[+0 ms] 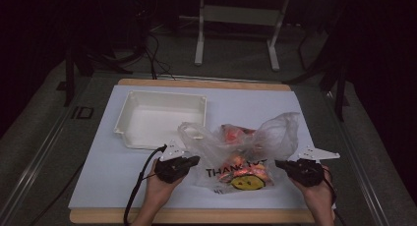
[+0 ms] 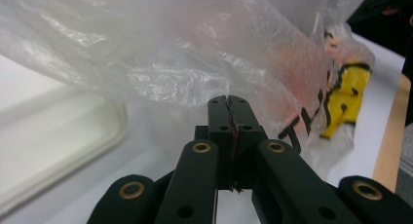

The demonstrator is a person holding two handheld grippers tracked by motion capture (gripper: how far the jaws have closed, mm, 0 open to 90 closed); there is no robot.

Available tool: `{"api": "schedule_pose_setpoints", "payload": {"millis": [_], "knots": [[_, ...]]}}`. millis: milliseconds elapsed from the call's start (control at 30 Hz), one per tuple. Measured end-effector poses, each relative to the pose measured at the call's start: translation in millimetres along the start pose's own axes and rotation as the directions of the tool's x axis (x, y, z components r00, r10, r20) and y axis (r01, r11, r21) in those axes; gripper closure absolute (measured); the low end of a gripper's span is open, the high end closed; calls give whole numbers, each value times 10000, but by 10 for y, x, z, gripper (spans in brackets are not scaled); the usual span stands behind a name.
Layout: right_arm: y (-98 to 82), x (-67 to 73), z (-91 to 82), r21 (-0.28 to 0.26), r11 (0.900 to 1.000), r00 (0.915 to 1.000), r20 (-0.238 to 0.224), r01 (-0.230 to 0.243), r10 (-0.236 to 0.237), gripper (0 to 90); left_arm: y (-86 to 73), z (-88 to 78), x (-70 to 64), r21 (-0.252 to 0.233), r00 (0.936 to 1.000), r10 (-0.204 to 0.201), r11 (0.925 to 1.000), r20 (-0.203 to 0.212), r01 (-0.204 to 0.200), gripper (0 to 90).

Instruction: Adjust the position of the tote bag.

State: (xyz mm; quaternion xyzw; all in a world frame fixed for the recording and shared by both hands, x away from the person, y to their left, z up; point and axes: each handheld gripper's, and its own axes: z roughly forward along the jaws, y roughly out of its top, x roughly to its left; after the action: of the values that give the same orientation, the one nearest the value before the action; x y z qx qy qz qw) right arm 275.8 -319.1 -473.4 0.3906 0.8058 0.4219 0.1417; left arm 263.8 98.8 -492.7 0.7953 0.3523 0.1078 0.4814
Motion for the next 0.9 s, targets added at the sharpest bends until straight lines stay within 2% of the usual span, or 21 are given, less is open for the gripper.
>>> {"api": "schedule_pose_setpoints", "payload": {"millis": [367,500,633,900], "knots": [[-177,39,-84,521,9986,10000,-49,85,-83,900,-321,-81,-25,598,9994,-337,9976,15,336,900],[-267,57,-97,753,9972,9999,-147,13,-2,900,-391,-84,-65,784,9995,-309,9965,67,303,900],[-368,61,-105,1022,9947,9997,-205,-68,89,900,-460,-59,-99,1186,9997,-223,9927,22,219,900],[-505,12,-106,1431,9891,9992,-127,-353,375,900,-542,-44,-107,1601,9994,-346,9865,-5,342,900]]}}
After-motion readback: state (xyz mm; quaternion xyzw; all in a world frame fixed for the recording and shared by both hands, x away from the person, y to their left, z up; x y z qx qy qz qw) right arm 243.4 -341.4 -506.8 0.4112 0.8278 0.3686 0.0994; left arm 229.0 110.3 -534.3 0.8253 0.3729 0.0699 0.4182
